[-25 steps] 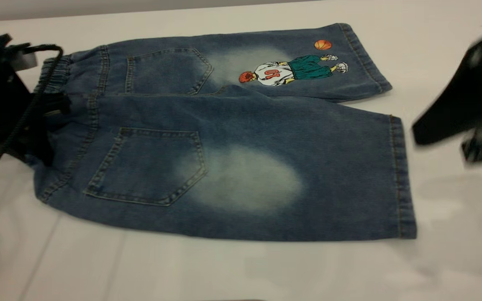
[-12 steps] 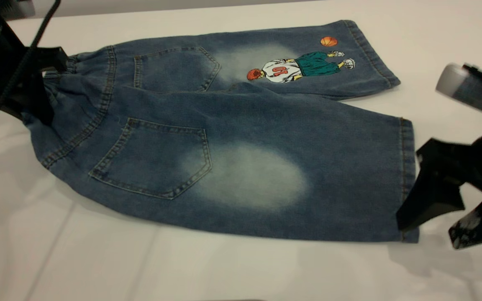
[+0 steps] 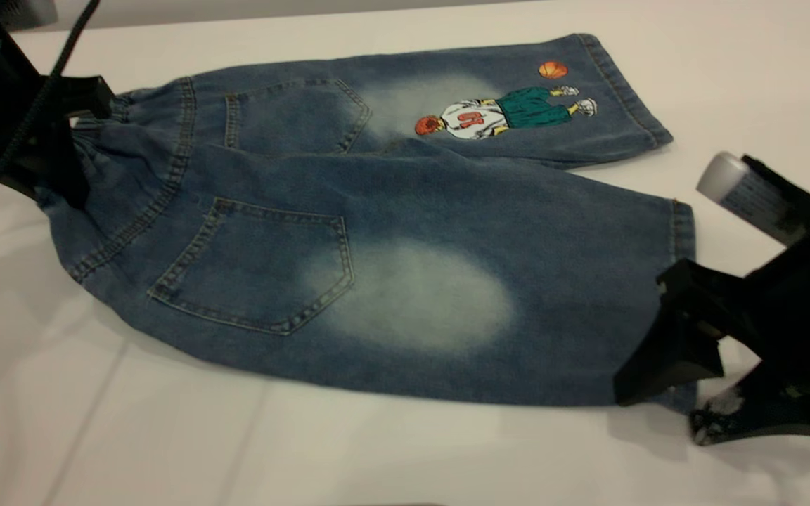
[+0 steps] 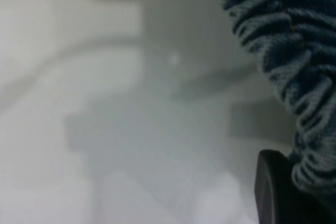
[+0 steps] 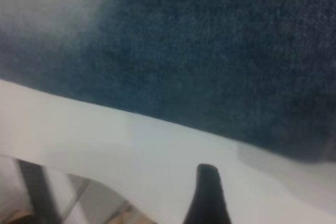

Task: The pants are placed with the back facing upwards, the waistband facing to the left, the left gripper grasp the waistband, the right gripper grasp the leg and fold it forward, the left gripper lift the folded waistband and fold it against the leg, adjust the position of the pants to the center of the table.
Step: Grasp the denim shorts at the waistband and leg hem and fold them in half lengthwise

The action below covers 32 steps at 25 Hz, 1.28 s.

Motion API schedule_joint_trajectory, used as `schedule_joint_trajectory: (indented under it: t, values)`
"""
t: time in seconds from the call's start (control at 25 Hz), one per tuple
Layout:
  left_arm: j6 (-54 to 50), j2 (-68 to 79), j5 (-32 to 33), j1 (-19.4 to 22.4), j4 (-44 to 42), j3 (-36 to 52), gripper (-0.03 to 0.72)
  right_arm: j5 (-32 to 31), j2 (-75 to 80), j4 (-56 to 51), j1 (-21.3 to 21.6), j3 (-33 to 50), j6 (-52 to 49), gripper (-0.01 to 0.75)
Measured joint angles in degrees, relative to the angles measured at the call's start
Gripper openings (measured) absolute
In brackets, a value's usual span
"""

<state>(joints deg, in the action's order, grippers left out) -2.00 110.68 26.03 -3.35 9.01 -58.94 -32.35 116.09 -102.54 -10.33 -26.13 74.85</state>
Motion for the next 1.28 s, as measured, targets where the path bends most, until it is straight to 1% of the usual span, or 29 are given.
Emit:
schedule_joint_trajectory:
  t: [0.12,0.24,0.48,0.6,0.68,0.76,0.92,0.96,1.04,1.2,1.28]
  values:
    - [0.05,0.00,0.00,0.00,0.00,0.00,0.098,-1.80,1.31,-1.64,0.00,-0.59,1.96,0.461]
    - [0.05,0.00,0.00,0.00,0.00,0.00,0.098,-2.11,1.77,-1.71,0.00,-2.18,2.93,0.457]
    - [0.05,0.00,0.06,0.00,0.05,0.00,0.098,-0.41,2.13,-1.94,0.00,-6.92,3.93,0.457]
    - [0.05,0.00,0.24,0.00,0.05,0.00,0.098,0.63,2.21,-1.94,0.00,-8.14,4.00,0.440]
    - [0.05,0.00,0.24,0.00,0.11,0.00,0.098,0.77,2.35,-1.98,0.00,-8.46,4.00,0.404]
    - [0.05,0.00,0.24,0.00,0.11,0.00,0.098,0.77,2.62,-1.98,0.00,-8.53,4.00,0.341]
    - [0.05,0.00,0.34,0.00,0.11,0.00,0.098,-1.61,2.62,-1.93,0.00,-8.53,4.00,0.106]
    - [0.05,0.00,0.50,0.00,0.11,0.00,0.098,-2.64,2.62,-1.87,0.00,-8.53,4.00,0.064]
    - [0.05,0.00,1.14,0.00,0.11,0.00,0.098,-5.18,2.62,-1.34,0.00,-8.53,4.17,0.033]
    - [2.66,-0.54,4.36,0.00,0.16,0.00,0.098,-11.31,1.49,2.87,0.00,-8.54,4.12,0.027]
    - [4.07,-1.09,7.20,0.00,0.16,0.00,0.098,-13.97,-0.50,4.86,0.00,-8.54,3.13,0.027]
